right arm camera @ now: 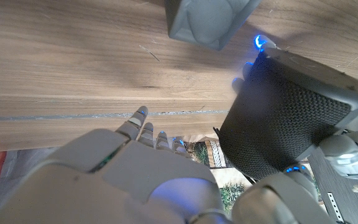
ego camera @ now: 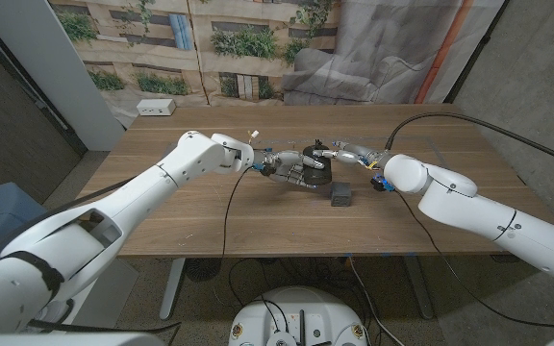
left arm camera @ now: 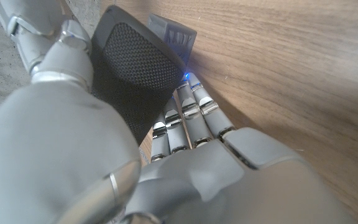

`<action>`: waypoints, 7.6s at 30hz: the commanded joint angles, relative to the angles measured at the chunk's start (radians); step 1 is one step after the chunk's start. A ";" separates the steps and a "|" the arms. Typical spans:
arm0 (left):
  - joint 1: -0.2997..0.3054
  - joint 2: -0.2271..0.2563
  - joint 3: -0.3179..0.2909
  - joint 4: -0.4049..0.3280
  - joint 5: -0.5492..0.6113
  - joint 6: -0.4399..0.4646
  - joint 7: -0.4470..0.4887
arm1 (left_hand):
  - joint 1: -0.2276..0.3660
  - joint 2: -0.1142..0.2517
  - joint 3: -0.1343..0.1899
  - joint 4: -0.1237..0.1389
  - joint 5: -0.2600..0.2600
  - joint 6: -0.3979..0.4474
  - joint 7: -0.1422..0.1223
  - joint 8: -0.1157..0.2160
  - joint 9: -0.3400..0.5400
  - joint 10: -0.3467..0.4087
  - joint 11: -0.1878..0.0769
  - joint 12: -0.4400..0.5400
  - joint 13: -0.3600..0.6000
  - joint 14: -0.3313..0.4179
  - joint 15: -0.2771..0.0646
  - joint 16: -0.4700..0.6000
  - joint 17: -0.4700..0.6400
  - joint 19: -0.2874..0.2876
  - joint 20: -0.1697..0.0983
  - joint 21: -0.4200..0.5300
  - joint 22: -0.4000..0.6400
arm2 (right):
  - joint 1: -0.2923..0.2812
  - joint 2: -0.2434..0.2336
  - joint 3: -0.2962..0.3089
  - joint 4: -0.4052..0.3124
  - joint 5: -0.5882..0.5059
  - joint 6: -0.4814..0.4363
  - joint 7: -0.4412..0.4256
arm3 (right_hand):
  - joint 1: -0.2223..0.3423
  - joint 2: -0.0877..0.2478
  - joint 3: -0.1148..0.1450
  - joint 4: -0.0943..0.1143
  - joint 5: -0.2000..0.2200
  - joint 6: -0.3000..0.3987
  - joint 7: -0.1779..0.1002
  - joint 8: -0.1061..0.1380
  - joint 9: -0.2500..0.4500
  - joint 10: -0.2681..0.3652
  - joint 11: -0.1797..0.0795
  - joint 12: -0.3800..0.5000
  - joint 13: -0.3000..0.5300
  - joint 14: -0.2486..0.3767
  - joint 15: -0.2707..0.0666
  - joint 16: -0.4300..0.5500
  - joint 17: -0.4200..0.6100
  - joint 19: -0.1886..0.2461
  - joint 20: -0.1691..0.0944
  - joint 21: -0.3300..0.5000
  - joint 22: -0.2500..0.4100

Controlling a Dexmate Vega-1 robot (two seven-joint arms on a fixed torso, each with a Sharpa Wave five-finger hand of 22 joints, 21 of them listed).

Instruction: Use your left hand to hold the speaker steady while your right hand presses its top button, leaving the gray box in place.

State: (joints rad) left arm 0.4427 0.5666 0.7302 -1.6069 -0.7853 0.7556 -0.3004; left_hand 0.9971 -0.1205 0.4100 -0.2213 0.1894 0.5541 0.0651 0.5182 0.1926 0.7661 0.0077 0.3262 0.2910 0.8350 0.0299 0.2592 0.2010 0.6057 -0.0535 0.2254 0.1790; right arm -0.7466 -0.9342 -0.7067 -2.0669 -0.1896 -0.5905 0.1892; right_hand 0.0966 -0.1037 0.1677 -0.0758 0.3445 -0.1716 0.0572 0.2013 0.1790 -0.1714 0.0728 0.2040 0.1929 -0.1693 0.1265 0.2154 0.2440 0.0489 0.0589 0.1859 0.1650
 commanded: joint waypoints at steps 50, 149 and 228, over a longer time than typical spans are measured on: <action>-0.003 -0.004 -0.005 0.051 0.037 -0.056 -0.018 | -0.101 0.256 0.081 0.046 0.004 0.300 -0.041 -0.005 0.003 0.216 -0.161 -0.004 -0.003 0.150 -0.255 0.000 0.008 0.009 -0.101 0.005 0.004 | -0.008 0.030 0.071 -0.022 0.087 0.177 -0.064 | -0.002 0.026 -0.022 0.006 0.034 -0.205 -0.014 0.013 0.004 -0.089 -0.009 0.004 0.003 -0.053 -0.013 0.008 0.001 0.003 0.008 0.002 0.003; 0.410 0.146 -0.183 0.173 0.696 -1.238 0.278 | -0.146 0.249 0.111 0.053 0.000 0.267 -0.058 -0.079 0.000 0.150 -0.154 -0.064 -0.025 0.024 -0.241 -0.073 -0.023 -0.082 -0.104 -0.028 0.000 | -0.182 0.509 0.298 0.586 0.638 0.902 -0.459 | -0.071 0.118 -0.073 0.079 0.055 0.054 0.096 0.027 -0.002 0.145 -0.006 0.021 -0.011 0.110 -0.034 0.039 -0.020 0.026 -0.071 0.000 0.000; 0.391 0.146 -0.119 0.293 0.821 -1.235 0.289 | -0.187 0.175 0.037 0.051 -0.003 0.318 -0.170 -0.205 -0.009 0.096 -0.224 -0.151 -0.097 -0.428 -0.168 -0.078 -0.034 -0.527 -0.005 -0.044 -0.011 | -0.248 0.537 0.307 0.625 0.682 0.928 -0.499 | -0.064 0.136 -0.088 0.099 0.055 0.086 0.077 0.004 -0.001 0.172 -0.025 0.003 -0.010 0.116 -0.057 0.018 -0.030 0.065 -0.069 0.006 0.001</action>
State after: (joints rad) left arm 0.8213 0.6881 0.6118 -1.2930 0.0403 -0.5121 0.0070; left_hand 0.9970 -0.1203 0.4060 -0.2170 0.1817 0.5777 0.0800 0.3212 0.1813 0.7159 -0.0433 0.1770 0.1952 0.4122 -0.0418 0.1740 0.1676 0.0799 -0.0355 0.1741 0.1674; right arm -0.9874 -0.3994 -0.4006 -1.4396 0.4925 0.3302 -0.3061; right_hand 0.0281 0.0227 0.0786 0.0167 0.3958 -0.0927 0.1144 0.2065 0.1770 -0.0086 0.0463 0.2069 0.1810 -0.0567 0.0712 0.2396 0.2139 0.1045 -0.0106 0.1866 0.1633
